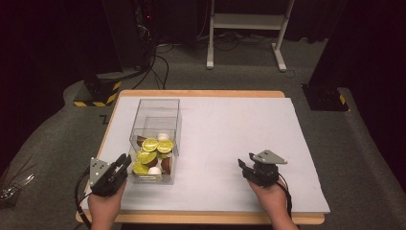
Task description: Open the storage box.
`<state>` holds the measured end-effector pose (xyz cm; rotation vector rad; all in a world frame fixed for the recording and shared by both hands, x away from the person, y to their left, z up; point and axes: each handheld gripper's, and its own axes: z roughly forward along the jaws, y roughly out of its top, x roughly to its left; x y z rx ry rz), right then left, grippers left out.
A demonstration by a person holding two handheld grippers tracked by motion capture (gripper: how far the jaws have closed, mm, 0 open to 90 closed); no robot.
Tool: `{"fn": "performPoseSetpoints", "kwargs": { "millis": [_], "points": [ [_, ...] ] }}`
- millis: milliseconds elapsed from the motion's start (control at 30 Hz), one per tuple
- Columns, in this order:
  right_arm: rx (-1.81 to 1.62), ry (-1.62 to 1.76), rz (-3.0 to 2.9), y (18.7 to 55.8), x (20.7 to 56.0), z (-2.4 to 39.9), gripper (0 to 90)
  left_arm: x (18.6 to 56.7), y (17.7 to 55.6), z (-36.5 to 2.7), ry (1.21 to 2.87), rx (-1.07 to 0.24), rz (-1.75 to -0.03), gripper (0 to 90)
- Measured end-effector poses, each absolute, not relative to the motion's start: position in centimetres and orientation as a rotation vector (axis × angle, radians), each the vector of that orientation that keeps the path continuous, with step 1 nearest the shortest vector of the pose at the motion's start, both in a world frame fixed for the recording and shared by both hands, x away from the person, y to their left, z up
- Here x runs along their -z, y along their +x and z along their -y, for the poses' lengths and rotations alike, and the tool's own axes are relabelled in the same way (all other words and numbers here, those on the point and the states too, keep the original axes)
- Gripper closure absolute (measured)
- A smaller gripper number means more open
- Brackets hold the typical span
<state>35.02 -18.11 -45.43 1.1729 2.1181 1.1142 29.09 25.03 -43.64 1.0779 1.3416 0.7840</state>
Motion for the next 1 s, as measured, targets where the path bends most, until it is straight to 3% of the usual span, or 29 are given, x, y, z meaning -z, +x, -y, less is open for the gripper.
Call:
{"fn": "performPoseSetpoints", "kwargs": {
  "millis": [533,1000],
  "points": [
    [-1.219,1.039,-2.168,34.4,43.6,13.1,51.5,45.8,30.4,-29.2,1.066,-0.857,-1.400,73.8],
    [-1.284,0.955,-2.222,34.4,43.1,9.0,54.9,49.5,32.0,-30.4,1.129,-0.792,-1.477,66.4]
  ]
}}
